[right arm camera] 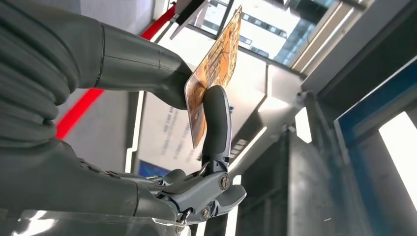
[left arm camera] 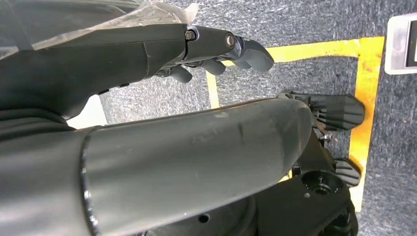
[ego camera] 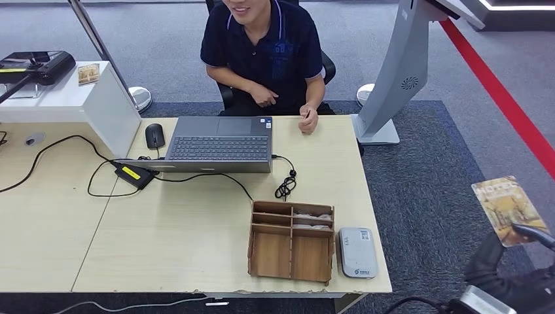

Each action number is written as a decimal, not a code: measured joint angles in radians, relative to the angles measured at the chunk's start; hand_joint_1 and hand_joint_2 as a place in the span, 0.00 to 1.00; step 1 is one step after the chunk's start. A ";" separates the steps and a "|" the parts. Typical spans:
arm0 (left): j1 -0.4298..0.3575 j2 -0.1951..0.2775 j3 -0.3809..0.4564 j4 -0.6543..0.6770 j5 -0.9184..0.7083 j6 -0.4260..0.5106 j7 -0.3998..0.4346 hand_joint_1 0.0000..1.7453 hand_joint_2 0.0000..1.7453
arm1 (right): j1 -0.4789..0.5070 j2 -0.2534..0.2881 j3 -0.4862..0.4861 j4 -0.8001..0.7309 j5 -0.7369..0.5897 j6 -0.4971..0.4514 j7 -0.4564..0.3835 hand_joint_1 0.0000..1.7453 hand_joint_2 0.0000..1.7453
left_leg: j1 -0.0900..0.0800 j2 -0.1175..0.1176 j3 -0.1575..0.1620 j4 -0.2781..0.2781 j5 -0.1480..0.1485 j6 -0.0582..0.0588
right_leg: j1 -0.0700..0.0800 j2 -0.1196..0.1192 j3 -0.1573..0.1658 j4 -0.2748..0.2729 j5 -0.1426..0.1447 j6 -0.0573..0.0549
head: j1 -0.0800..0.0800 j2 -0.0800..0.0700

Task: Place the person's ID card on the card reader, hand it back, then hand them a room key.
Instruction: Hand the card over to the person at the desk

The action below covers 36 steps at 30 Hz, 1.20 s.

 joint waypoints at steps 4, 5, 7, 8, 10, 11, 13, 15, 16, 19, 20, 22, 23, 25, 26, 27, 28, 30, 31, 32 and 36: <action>-0.001 0.000 0.000 0.000 -0.016 -0.013 0.000 0.00 0.00 | -0.008 -0.001 0.023 0.019 0.182 0.000 0.003 1.00 1.00 | 0.000 0.000 0.000 0.000 0.000 0.000 | 0.000 0.000 0.000 0.000 0.000 0.000 | 0.000 0.000; -0.001 0.000 0.000 0.000 -0.019 -0.016 0.000 0.00 0.00 | -0.010 -0.002 0.030 0.025 0.230 0.000 0.012 1.00 1.00 | 0.000 0.000 0.000 0.000 0.000 0.000 | 0.000 0.000 0.000 0.000 0.000 0.000 | 0.000 0.000; -0.002 0.000 0.000 0.000 -0.025 -0.023 0.000 0.00 0.00 | -0.022 -0.004 0.045 0.043 0.332 0.000 0.041 1.00 1.00 | 0.000 0.000 -0.001 0.000 0.000 0.000 | 0.000 0.000 0.001 0.000 0.000 0.000 | 0.000 0.000; -0.002 0.000 0.000 0.000 -0.029 -0.026 0.000 0.00 0.00 | -0.034 -0.006 0.052 0.056 0.377 0.000 0.058 1.00 1.00 | 0.000 0.000 0.000 0.000 0.000 0.000 | 0.000 0.000 0.001 0.000 0.000 0.000 | 0.000 0.000; -0.004 0.000 0.000 0.000 -0.034 -0.031 0.001 0.00 0.00 | -0.054 -0.011 0.065 0.079 0.436 0.001 0.080 1.00 1.00 | 0.000 -0.001 0.000 0.000 0.000 0.000 | 0.000 -0.001 0.001 0.000 0.000 0.000 | 0.000 0.000; -0.004 0.000 0.000 0.000 -0.036 -0.032 0.001 0.00 0.00 | -0.059 -0.013 0.070 0.087 0.453 0.001 0.085 1.00 1.00 | 0.000 -0.001 0.000 0.000 0.000 0.000 | 0.000 -0.002 0.001 0.000 0.000 0.000 | 0.000 0.000; -0.004 0.000 0.000 0.000 -0.038 -0.033 0.003 0.00 0.00 | -0.063 -0.014 0.081 0.100 0.481 0.001 0.093 1.00 1.00 | 0.000 -0.001 0.000 0.000 0.000 0.000 | 0.000 -0.002 0.001 0.000 0.000 0.000 | 0.000 0.000; -0.004 0.000 0.000 0.000 -0.039 -0.034 0.003 0.00 0.00 | -0.067 -0.016 0.093 0.118 0.521 0.001 0.108 1.00 1.00 | 0.000 -0.001 0.000 0.000 0.000 0.000 | 0.000 -0.002 0.001 0.000 0.000 0.000 | 0.000 0.000; -0.005 0.000 0.000 0.000 -0.039 -0.036 0.002 0.00 0.00 | -0.069 -0.016 0.101 0.127 0.548 0.001 0.125 1.00 1.00 | 0.000 -0.001 0.000 0.000 0.000 0.000 | 0.000 -0.002 0.001 0.000 0.000 0.000 | 0.000 0.000; -0.005 0.000 -0.001 0.000 -0.041 -0.040 0.000 0.00 0.00 | -0.077 -0.021 0.125 0.157 0.634 0.001 0.218 1.00 1.00 | 0.000 -0.001 0.000 0.000 0.000 0.000 | 0.000 -0.002 0.001 0.000 0.000 0.000 | 0.000 0.000; -0.005 0.000 -0.001 0.000 -0.047 -0.038 0.001 0.00 0.00 | -0.080 -0.024 0.136 0.167 0.652 0.002 0.262 1.00 1.00 | 0.000 -0.001 0.000 0.000 0.000 0.000 | 0.000 -0.002 0.001 0.000 0.000 0.000 | 0.000 0.000; -0.004 0.000 -0.001 0.000 -0.060 -0.034 0.005 0.00 0.00 | -0.101 -0.037 0.170 0.194 0.674 0.003 0.373 1.00 1.00 | 0.000 -0.001 0.000 0.000 0.000 0.000 | 0.000 -0.002 0.000 0.000 0.000 0.000 | 0.000 0.000; -0.004 0.000 -0.001 0.000 -0.064 -0.032 0.005 0.00 0.00 | -0.117 -0.047 0.193 0.210 0.686 0.004 0.441 1.00 1.00 | 0.000 -0.001 0.000 0.000 0.000 0.000 | 0.000 -0.002 0.000 0.000 0.000 0.000 | 0.000 0.000; -0.004 -0.001 -0.001 0.000 -0.066 -0.033 0.004 0.00 0.00 | -0.140 -0.071 0.247 0.239 0.723 0.004 0.555 1.00 1.00 | 0.000 -0.001 0.001 0.000 0.001 0.000 | 0.000 -0.002 0.000 0.000 0.000 0.000 | 0.000 0.000; -0.004 -0.001 -0.001 0.000 -0.066 -0.034 0.004 0.00 0.00 | -0.143 -0.080 0.273 0.250 0.740 0.003 0.587 1.00 1.00 | 0.000 -0.001 0.000 0.000 0.001 0.000 | 0.000 -0.002 0.000 0.000 0.000 0.000 | 0.000 0.000; -0.004 0.000 -0.001 0.000 -0.066 -0.034 0.004 0.00 0.00 | -0.143 -0.087 0.298 0.259 0.753 0.003 0.605 1.00 1.00 | 0.000 -0.001 0.000 0.000 0.001 0.000 | 0.000 -0.002 0.000 0.000 0.000 0.000 | 0.000 0.000; -0.003 0.000 -0.001 0.000 -0.067 -0.034 0.004 0.00 0.00 | -0.145 -0.093 0.319 0.268 0.758 0.003 0.616 1.00 1.00 | 0.000 -0.001 0.000 0.000 0.001 0.000 | 0.000 -0.002 0.000 0.000 0.000 0.000 | 0.000 0.000; -0.004 0.000 -0.001 0.000 -0.070 -0.035 0.004 0.00 0.00 | -0.152 -0.105 0.353 0.283 0.758 0.003 0.633 1.00 1.00 | 0.000 -0.001 0.000 0.000 0.001 0.000 | 0.000 -0.002 0.000 0.000 0.000 0.000 | 0.000 0.000; -0.004 0.000 -0.001 0.000 -0.071 -0.036 0.004 0.00 0.00 | -0.156 -0.111 0.369 0.291 0.755 0.003 0.642 1.00 1.00 | 0.000 -0.001 0.000 0.000 0.001 0.000 | 0.000 -0.002 0.000 0.000 0.000 0.000 | 0.000 0.000; -0.004 0.000 -0.001 0.000 -0.072 -0.037 0.004 0.00 0.00 | -0.160 -0.117 0.386 0.300 0.750 0.003 0.649 1.00 1.00 | 0.000 -0.001 0.000 0.000 0.001 0.000 | 0.000 -0.002 0.000 0.000 0.000 0.000 | 0.000 0.000; -0.004 0.000 -0.002 0.000 -0.073 -0.039 0.004 0.00 0.00 | -0.168 -0.137 0.456 0.335 0.744 0.003 0.672 1.00 1.00 | 0.000 -0.001 0.000 0.000 0.001 0.000 | 0.000 -0.002 0.000 0.000 0.000 0.000 | 0.000 0.000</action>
